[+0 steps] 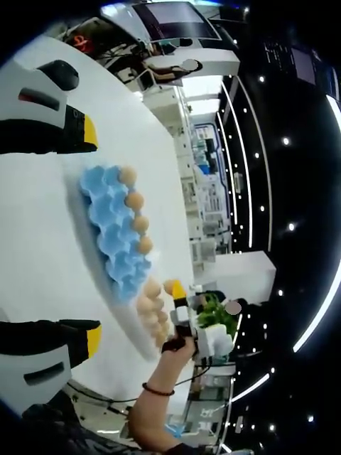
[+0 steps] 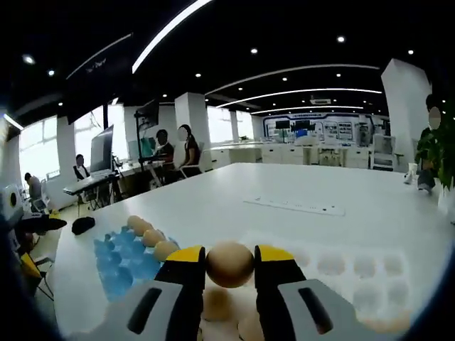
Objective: Place the egg into an empty slot of the egg tray after lifting it from the table, then release the egg inside the slot.
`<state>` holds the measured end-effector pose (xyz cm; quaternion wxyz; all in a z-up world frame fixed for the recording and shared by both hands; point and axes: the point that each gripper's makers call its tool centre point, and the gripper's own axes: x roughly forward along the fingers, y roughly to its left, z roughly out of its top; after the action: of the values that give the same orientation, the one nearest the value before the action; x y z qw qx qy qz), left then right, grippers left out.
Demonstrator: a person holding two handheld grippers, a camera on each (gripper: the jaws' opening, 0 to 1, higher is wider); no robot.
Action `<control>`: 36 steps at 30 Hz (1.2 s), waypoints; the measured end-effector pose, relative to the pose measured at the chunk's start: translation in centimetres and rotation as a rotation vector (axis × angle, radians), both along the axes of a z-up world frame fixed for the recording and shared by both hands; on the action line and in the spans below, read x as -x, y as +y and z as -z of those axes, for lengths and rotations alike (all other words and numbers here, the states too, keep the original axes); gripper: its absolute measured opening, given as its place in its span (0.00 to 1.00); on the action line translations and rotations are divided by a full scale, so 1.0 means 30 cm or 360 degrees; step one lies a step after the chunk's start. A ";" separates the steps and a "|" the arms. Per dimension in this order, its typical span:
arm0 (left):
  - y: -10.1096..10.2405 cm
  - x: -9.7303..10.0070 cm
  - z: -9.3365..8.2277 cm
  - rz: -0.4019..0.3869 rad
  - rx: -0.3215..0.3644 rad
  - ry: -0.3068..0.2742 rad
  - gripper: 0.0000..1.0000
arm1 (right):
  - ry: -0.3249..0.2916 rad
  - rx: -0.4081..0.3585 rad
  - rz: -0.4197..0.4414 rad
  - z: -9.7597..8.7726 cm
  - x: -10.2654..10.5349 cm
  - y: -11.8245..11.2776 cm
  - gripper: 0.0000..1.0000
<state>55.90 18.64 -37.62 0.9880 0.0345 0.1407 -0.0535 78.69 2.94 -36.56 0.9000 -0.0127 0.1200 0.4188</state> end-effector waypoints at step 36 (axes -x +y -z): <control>0.026 0.003 0.014 -0.0010 -0.0017 0.0017 0.99 | 0.0044 0.0252 -0.0215 0.131 0.028 0.216 0.28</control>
<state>55.82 19.42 -38.03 0.9872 0.0389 0.1462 -0.0499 77.86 9.43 -40.49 0.8642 -0.0860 0.1640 0.4679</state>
